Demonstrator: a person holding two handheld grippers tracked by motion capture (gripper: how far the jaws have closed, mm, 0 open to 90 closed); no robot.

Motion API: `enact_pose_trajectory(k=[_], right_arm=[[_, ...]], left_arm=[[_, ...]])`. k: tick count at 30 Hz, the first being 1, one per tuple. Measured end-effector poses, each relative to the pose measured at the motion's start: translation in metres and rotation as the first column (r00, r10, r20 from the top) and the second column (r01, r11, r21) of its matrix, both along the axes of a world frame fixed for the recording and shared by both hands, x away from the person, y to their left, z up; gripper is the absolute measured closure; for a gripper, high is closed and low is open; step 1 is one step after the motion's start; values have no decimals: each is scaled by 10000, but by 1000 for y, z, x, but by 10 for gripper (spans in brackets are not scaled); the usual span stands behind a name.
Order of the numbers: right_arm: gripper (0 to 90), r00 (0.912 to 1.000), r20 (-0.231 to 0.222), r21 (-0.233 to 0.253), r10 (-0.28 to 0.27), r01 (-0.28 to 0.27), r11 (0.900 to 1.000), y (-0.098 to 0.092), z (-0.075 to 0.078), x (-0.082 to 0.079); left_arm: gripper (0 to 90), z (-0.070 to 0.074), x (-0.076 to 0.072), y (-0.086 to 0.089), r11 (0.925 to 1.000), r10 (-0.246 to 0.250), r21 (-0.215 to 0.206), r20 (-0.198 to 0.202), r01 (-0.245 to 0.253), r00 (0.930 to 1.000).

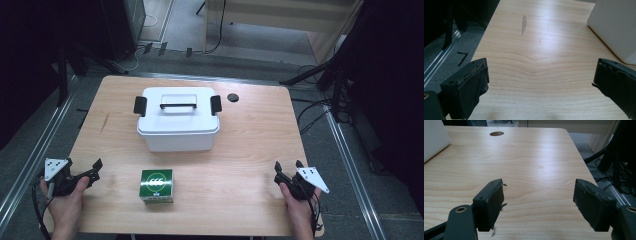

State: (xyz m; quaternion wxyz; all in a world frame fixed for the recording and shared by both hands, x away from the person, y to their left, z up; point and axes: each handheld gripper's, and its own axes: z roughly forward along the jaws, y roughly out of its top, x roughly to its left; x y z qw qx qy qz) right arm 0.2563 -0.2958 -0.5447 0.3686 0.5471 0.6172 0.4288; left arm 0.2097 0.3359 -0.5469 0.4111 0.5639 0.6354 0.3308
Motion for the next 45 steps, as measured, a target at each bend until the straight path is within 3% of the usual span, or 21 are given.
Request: enact_pose_trajectory(k=[4,8,12,16,19,23,29,32,35,37,39,42,45], right_arm=[[254,10000,31,-92,-62,63,9999,1,0,0],[262,10000,45,194,65,-66,9998,3,3,0],[296,9990,143,174,428,-431,9989,12,7,1],[296,9966,162,264,809,-813,9963,24,11,-2],[293,9950,246,261,967,-974,9949,33,14,-4],[290,9853,364,63,1666,-1670,9859,57,17,-11],[335,9729,410,-246,2277,-2269,9736,90,21,-25],[354,9616,394,-84,2715,-2714,9624,104,21,-32],[482,9484,471,127,3137,-3145,9492,117,21,-37],[546,9377,477,420,3442,-3462,9372,125,20,-41],[584,9330,421,535,3574,-3593,9317,130,19,-43],[674,9264,85,1189,3763,-3746,9195,139,17,-44],[744,9266,-353,1243,3743,-3675,9217,149,13,-44]], left_arm=[[5,1,-1,-3,9998,-151,-112,88,152,9998],[5,2,-1,-8,9995,-300,95,57,299,9995],[17,3,-2,-12,9993,-355,-81,14,355,9994],[45,3,-4,-21,9980,-605,150,-154,607,9981],[62,5,-6,-26,9974,-721,80,-94,721,9974],[83,9,-11,-37,9938,-1101,-141,-101,1099,9939],[252,15,-20,-50,9910,-1249,-530,-358,1229,9915],[335,17,-23,-57,9896,-1384,-474,-508,1360,9891],[417,17,-26,-69,9872,-1592,-19,-715,1595,9846],[469,16,-29,-78,9851,-1710,64,-855,1721,9816],[504,16,-31,-87,9789,-2019,103,-982,2039,9745],[576,15,-36,-102,9700,-2363,307,-1168,2413,9647],[644,15,-40,-111,9601,-2719,296,-1337,2781,9530]])
